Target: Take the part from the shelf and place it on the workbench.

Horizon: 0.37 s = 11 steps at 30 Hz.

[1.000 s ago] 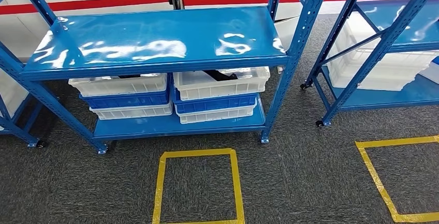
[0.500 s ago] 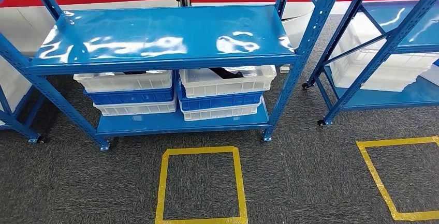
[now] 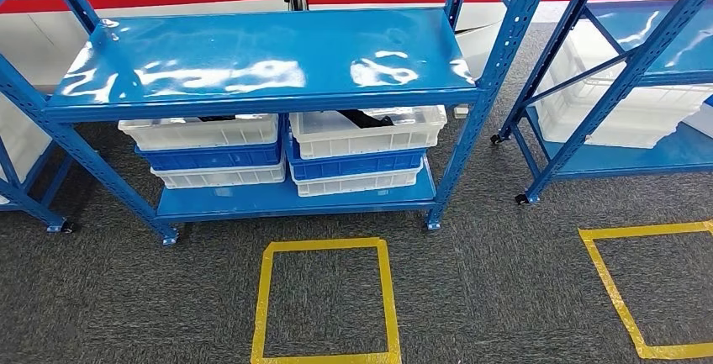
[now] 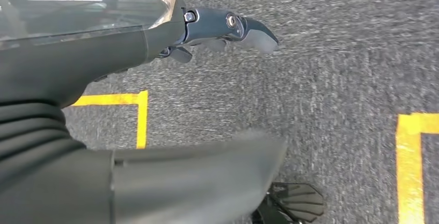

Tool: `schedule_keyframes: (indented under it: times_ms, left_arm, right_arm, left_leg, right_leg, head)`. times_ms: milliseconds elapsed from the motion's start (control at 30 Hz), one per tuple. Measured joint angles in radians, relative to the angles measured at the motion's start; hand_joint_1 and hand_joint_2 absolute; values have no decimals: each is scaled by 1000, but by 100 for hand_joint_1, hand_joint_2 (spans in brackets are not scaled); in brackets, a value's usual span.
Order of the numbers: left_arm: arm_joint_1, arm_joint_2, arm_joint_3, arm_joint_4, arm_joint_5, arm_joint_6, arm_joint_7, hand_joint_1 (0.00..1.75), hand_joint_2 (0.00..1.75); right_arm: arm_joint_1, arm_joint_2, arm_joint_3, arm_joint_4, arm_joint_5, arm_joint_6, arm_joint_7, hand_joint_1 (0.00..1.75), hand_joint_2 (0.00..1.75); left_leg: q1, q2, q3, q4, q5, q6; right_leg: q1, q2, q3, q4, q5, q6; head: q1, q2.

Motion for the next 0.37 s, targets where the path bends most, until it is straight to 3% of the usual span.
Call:
schedule_keyframes:
  times_ms: [367]
  left_arm:
    - [49,30,-213,-43,239,-35,71,0,0]
  right_arm:
    - [43,-17,96,-45,-178,48,-35,0,0]
  left_leg:
    - [2,0,-1,0,0,0]
  right_leg:
    - [1,0,-1,0,0,0]
  head:
    - [0,0]
